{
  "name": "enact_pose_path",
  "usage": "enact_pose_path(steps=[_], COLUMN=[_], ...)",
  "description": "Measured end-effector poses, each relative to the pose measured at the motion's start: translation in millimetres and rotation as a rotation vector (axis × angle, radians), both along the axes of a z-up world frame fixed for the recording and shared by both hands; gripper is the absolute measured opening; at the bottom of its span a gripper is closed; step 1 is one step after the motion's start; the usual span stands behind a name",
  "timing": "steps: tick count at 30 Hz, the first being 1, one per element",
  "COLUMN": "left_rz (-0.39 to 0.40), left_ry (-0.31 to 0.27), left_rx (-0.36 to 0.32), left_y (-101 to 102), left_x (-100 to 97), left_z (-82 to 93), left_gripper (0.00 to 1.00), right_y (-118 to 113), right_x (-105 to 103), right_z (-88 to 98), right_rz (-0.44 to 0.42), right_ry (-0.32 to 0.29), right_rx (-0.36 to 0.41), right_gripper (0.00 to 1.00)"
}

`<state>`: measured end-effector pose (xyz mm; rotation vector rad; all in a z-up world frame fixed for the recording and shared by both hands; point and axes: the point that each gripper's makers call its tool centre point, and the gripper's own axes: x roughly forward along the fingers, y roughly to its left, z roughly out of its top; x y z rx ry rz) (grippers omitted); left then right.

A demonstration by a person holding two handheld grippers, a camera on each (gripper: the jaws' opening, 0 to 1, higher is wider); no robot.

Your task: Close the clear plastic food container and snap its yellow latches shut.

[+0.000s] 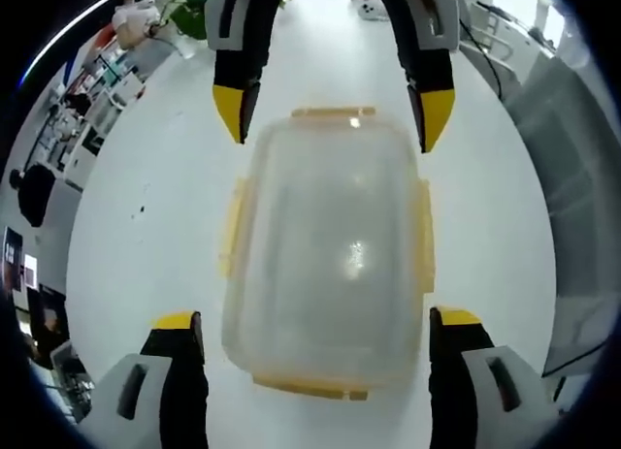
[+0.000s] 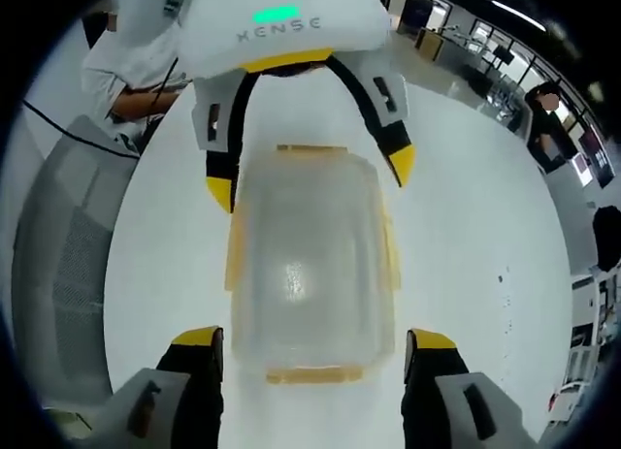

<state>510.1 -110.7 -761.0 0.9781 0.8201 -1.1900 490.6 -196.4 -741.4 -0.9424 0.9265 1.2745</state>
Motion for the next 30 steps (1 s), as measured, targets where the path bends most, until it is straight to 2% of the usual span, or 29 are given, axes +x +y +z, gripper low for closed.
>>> enact_pose_path(steps=[10,16,30], left_rz=[0.066,0.089,0.139], left_ry=[-0.027,-0.047,-0.04], left_rx=[-0.04,-0.046,-0.073], left_y=[4,9,14], left_x=[-5.4,-5.9,-14.8], left_z=[2.2,6.7,10.4], left_gripper=[0.98,0.98,0.97], right_y=[-9,-14,-20], right_x=[0,-6,-16], right_z=[6.3,5.6,6.9], right_rz=[-0.113,-0.14,-0.213], right_ry=[-0.03,-0.023,-0.039], right_rx=[0.062,0.062,0.092], right_gripper=[0.75,0.74,0.72])
